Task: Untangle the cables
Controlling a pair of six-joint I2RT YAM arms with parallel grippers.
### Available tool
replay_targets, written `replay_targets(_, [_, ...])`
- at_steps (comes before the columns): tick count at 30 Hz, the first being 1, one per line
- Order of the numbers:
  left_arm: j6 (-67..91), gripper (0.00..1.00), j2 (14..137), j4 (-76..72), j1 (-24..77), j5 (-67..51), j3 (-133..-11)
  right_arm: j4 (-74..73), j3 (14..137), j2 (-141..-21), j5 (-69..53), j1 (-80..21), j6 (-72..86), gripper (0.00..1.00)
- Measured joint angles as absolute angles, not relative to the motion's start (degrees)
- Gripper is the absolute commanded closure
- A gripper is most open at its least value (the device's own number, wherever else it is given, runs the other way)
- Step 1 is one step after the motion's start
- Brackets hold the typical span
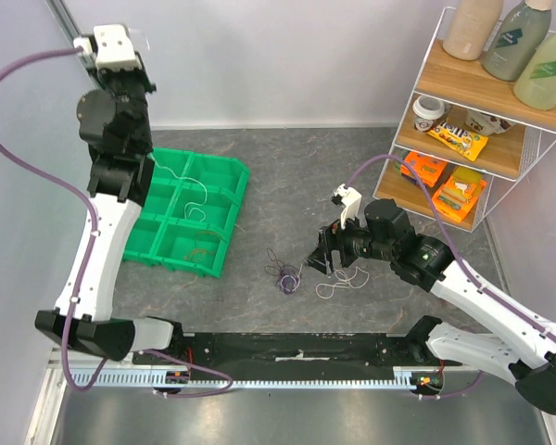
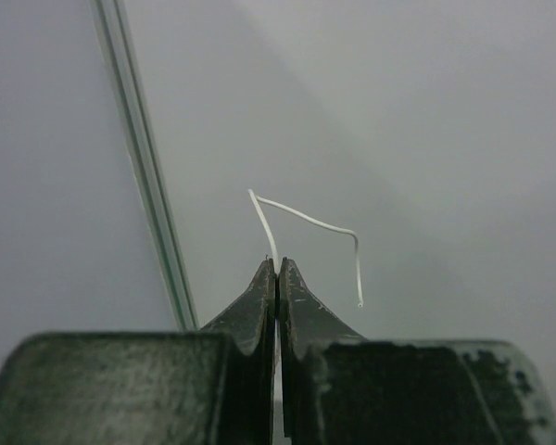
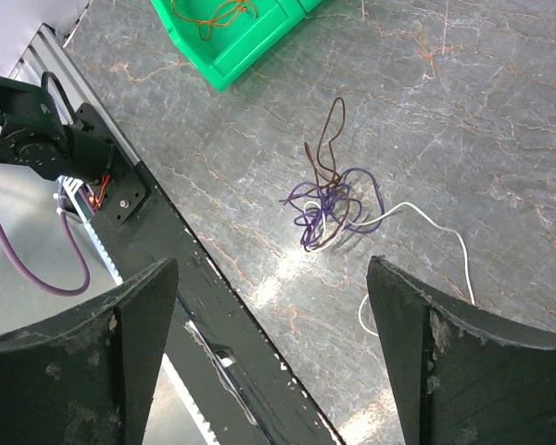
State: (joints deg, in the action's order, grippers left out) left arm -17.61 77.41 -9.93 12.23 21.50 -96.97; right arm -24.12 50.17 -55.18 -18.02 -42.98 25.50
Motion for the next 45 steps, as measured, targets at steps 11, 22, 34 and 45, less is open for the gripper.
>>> replay_targets(11, [6.3, 0.98, 66.1, 3.5, 12.2, 23.9, -74.7, -24.1, 49.9, -54.5, -17.6, -43.0, 25.5, 0.10])
replay_targets(22, [18.2, 0.98, 64.2, 10.5, 12.2, 17.2, -78.7, -24.1, 49.8, -54.8, -17.7, -43.0, 25.8, 0.10])
replay_targets(34, [26.4, 0.98, 66.3, 10.1, 10.0, 12.3, -75.8, -24.1, 49.5, -54.5, -17.6, -43.0, 26.4, 0.10])
replay_targets(45, [29.3, 0.98, 71.9, 10.9, 2.3, 7.2, -58.2, -24.5, 49.1, -52.0, -16.8, -43.0, 26.4, 0.10])
